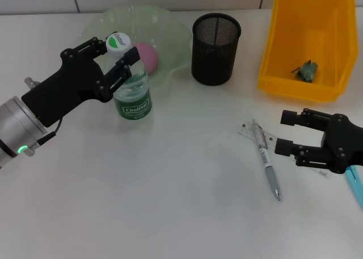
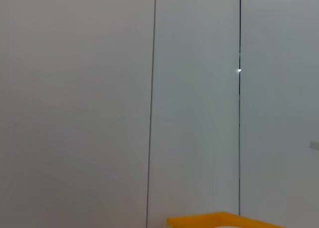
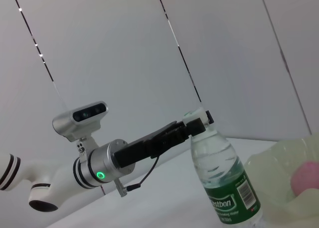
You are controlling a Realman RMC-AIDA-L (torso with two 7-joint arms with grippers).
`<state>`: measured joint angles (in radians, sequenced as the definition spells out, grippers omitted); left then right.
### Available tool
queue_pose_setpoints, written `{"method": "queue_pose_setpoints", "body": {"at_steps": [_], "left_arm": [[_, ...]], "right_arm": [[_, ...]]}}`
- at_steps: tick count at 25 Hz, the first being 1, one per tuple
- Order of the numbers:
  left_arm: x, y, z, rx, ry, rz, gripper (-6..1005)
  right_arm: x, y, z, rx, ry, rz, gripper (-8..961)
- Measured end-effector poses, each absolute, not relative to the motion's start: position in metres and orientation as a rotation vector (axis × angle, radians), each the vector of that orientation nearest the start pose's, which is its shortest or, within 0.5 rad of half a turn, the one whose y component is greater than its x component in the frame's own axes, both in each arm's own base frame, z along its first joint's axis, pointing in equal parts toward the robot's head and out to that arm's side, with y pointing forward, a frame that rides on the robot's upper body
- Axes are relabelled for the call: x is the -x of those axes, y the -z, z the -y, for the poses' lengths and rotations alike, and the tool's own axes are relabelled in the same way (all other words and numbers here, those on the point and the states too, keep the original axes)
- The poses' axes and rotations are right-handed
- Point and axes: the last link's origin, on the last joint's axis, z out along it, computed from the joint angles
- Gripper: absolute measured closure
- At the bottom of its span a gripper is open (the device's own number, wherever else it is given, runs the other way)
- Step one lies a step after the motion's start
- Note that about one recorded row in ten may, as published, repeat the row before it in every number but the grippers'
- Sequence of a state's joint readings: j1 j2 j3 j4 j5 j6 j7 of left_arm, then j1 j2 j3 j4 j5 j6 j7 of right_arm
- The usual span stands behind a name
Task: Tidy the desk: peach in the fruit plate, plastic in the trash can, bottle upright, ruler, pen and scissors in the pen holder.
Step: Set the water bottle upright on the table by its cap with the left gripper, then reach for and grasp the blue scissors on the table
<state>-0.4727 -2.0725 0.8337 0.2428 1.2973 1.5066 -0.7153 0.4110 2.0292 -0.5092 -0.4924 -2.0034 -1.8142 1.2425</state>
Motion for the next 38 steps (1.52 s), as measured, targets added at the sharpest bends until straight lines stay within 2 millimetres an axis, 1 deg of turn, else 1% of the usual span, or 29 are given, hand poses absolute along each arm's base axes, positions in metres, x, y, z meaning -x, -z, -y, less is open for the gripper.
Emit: {"method": "queue_pose_setpoints", "body": {"at_steps": [9, 15, 19, 21, 27, 33, 34, 35, 36, 38], "left_arm": [[0.273, 0.027, -0.314, 2.230, 1.033, 0.343, 530], [0.273, 0.028, -0.314, 2.231, 1.029, 0.349, 528], [0.271, 0.030, -0.316, 2.249, 1.035, 0.379, 527], [0.272, 0.031, -0.318, 2.245, 1.037, 0.427, 526], [0.271, 0.031, -0.319, 2.245, 1.044, 0.440, 524], [0.271, 0.031, -0.318, 2.247, 1.049, 0.439, 318], [0.266, 0.026, -0.314, 2.246, 1.124, 0.431, 290], [0.266, 0.026, -0.314, 2.246, 1.124, 0.431, 263], [0.262, 0.022, -0.310, 2.249, 1.182, 0.424, 235], [0.262, 0.022, -0.310, 2.249, 1.182, 0.424, 180]], "right_arm": [[-0.295, -0.012, -0.266, 2.678, -1.013, -0.713, 152], [-0.294, -0.012, -0.267, 2.683, -1.012, -0.708, 152], [-0.294, -0.012, -0.268, 2.683, -1.013, -0.706, 152], [-0.293, -0.012, -0.268, 2.684, -1.013, -0.704, 152], [-0.293, -0.012, -0.269, 2.684, -1.014, -0.703, 152], [-0.293, -0.013, -0.269, 2.679, -1.017, -0.702, 151], [-0.293, -0.013, -0.269, 2.679, -1.018, -0.702, 151], [-0.293, -0.013, -0.269, 2.679, -1.020, -0.702, 151], [-0.293, -0.013, -0.269, 2.679, -1.022, -0.702, 151], [-0.292, -0.013, -0.269, 2.675, -1.026, -0.702, 151]]}}
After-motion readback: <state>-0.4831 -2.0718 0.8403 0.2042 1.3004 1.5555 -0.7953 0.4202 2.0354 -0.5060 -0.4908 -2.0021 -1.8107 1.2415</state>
